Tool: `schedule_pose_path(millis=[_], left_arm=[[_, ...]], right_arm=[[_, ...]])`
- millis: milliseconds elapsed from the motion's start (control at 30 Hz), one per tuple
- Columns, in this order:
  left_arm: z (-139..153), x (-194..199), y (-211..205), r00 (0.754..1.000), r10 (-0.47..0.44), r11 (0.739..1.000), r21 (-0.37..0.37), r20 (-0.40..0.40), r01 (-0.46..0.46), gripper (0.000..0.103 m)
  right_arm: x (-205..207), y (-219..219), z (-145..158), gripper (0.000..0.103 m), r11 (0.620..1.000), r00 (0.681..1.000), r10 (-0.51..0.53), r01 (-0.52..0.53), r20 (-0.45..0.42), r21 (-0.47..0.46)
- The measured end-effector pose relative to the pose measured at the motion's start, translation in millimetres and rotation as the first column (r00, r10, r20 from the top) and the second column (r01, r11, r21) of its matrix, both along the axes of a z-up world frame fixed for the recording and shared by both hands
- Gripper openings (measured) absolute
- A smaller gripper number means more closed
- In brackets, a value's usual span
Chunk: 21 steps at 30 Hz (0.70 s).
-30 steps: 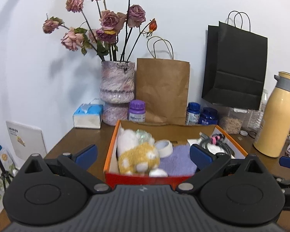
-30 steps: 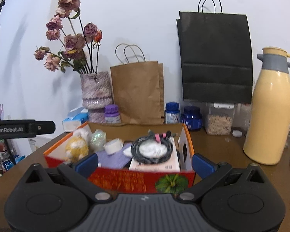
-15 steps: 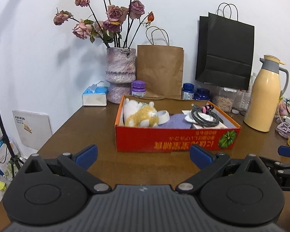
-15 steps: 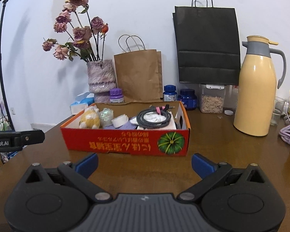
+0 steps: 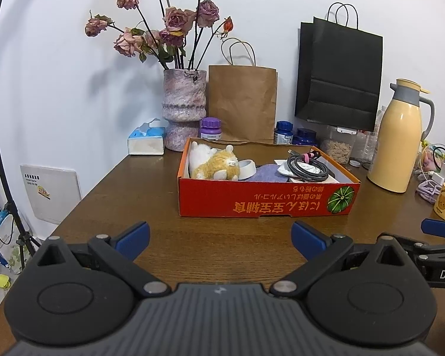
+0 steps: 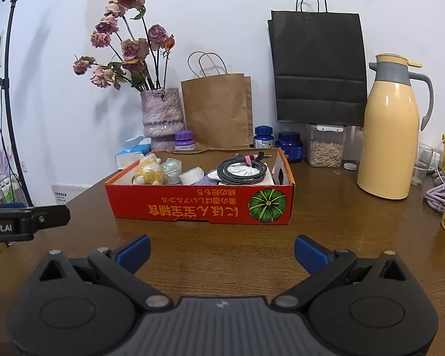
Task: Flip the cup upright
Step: 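Withdraw both tools from the cardboard box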
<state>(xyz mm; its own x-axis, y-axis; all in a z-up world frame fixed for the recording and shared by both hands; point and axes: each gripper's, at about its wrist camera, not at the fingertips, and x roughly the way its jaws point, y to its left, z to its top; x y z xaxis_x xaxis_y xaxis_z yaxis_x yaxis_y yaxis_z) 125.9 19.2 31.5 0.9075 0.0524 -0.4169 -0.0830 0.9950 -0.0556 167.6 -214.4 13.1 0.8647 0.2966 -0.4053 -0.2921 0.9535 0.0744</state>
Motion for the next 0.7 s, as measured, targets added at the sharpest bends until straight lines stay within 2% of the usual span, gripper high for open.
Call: schedule_pose_path(millis=[700], left_arm=[[-1.2, -5.4, -3.4, 1.0, -0.007, 1.0, 0.002, -0.006, 0.007, 0.103]], right_arm=[[-3.3, -0.1, 0.1, 0.103, 1.0, 1.0, -0.002, 0.002, 0.0, 0.004]])
